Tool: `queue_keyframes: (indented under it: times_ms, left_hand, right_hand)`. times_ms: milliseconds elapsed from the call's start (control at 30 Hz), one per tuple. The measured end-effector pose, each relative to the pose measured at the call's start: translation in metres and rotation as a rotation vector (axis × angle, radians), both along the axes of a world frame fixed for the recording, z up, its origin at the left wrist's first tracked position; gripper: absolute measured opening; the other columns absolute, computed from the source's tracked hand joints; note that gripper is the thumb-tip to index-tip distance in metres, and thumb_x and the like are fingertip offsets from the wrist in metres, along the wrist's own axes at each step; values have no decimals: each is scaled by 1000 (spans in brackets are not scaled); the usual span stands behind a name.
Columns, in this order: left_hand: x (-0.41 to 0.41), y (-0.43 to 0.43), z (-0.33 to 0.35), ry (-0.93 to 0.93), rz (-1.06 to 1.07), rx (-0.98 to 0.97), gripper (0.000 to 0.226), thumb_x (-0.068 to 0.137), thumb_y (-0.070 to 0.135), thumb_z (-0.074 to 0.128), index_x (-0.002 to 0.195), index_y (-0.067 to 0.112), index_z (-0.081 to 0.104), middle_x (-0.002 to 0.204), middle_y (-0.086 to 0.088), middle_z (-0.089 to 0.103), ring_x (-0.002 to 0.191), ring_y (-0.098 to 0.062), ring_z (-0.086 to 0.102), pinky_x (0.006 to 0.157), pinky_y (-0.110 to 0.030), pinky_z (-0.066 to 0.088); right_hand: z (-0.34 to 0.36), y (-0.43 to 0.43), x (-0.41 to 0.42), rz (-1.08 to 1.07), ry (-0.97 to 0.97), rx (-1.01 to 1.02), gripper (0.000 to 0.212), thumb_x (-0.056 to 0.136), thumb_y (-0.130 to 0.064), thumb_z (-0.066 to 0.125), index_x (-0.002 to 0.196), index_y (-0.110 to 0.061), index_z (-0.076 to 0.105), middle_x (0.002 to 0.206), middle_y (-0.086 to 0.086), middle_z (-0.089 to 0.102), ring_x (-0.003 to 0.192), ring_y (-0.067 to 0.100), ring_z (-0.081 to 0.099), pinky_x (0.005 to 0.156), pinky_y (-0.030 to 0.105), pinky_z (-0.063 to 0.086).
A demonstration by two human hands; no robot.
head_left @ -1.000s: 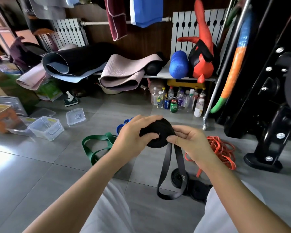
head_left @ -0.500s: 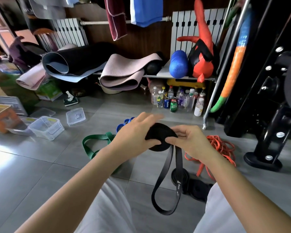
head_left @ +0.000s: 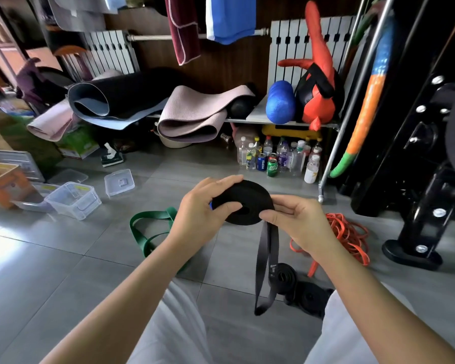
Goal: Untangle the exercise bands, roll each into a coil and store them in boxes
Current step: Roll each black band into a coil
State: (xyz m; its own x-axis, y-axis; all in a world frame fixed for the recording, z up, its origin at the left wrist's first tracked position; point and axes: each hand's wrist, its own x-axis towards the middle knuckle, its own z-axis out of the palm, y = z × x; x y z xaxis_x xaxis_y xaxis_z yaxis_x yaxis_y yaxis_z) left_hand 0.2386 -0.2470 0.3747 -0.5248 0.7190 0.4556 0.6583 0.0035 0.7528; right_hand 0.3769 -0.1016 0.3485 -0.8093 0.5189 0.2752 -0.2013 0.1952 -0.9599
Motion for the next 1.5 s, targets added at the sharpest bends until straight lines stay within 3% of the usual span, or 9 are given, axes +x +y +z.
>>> queue_keyframes:
  times_ms: [200, 400, 500, 767, 900, 1067, 1200, 1367, 1500]
  left_hand:
    - [24, 8, -12, -320, 3, 89, 56, 80, 8, 71, 103, 57, 57, 103, 20, 64, 99, -12, 64, 85, -42, 56]
    - [14, 4, -3, 397, -47, -257, 60, 81, 25, 69, 132, 40, 42, 128, 10, 46, 114, -14, 50, 90, -32, 48]
    - [12, 7, 5, 480, -172, -340, 54, 85, 18, 62, 134, 37, 49, 126, 8, 52, 111, -14, 53, 87, -33, 48]
    - [9, -2, 3, 83, -90, -58, 50, 78, 25, 61, 115, 57, 51, 103, 26, 57, 101, 6, 51, 83, -6, 40]
    - [20, 0, -6, -146, -49, 107, 55, 76, 19, 65, 105, 65, 54, 105, 28, 60, 103, -1, 56, 87, -18, 47]
    - [34, 2, -23, -323, -84, 186, 46, 76, 11, 66, 107, 44, 57, 103, 25, 63, 96, 0, 61, 80, -18, 51]
    - [26, -3, -21, -133, -83, -34, 51, 80, 11, 70, 107, 46, 46, 113, 12, 55, 105, -11, 56, 86, -37, 53]
    - [16, -4, -8, 649, -182, -339, 71, 82, 18, 65, 138, 46, 32, 131, 13, 43, 114, -14, 50, 78, -30, 48]
    - [7, -4, -6, 517, -186, -323, 52, 85, 16, 58, 131, 38, 51, 123, 9, 52, 109, -9, 49, 78, -22, 40]
  right_hand:
    - [1, 7, 4, -38, -9, 43, 37, 74, 3, 71, 93, -29, 66, 84, -20, 72, 84, -1, 68, 74, 10, 49]
    - [-2, 8, 5, -2, -150, 125, 41, 74, -1, 74, 90, -37, 64, 87, -14, 72, 87, 3, 68, 88, 28, 53]
    - [0, 4, 1, 26, -145, 127, 38, 74, -2, 75, 93, -34, 66, 93, -9, 72, 91, 8, 68, 86, 25, 53]
    - [6, -1, 7, 10, -44, 63, 41, 71, -3, 76, 83, -41, 70, 85, -16, 73, 86, 4, 69, 76, 14, 52]
    - [-1, -5, 10, -4, 6, 6, 32, 67, -11, 75, 91, -31, 68, 87, -14, 74, 87, 4, 69, 73, 12, 51]
    - [-11, -7, 12, -15, 16, -60, 31, 65, -14, 72, 94, -23, 67, 87, -11, 74, 86, 6, 70, 74, 15, 52]
    - [-11, -5, 13, -1, -69, 44, 37, 73, 0, 74, 93, -30, 67, 85, -17, 73, 85, 3, 69, 76, 16, 53]
    - [-9, -9, 6, 48, -128, 106, 40, 74, 1, 74, 91, -35, 68, 87, -17, 73, 88, 1, 68, 78, 15, 52]
    - [-9, -11, 5, 22, -94, 57, 41, 72, -2, 76, 89, -38, 67, 85, -20, 72, 88, 0, 68, 75, 11, 50]
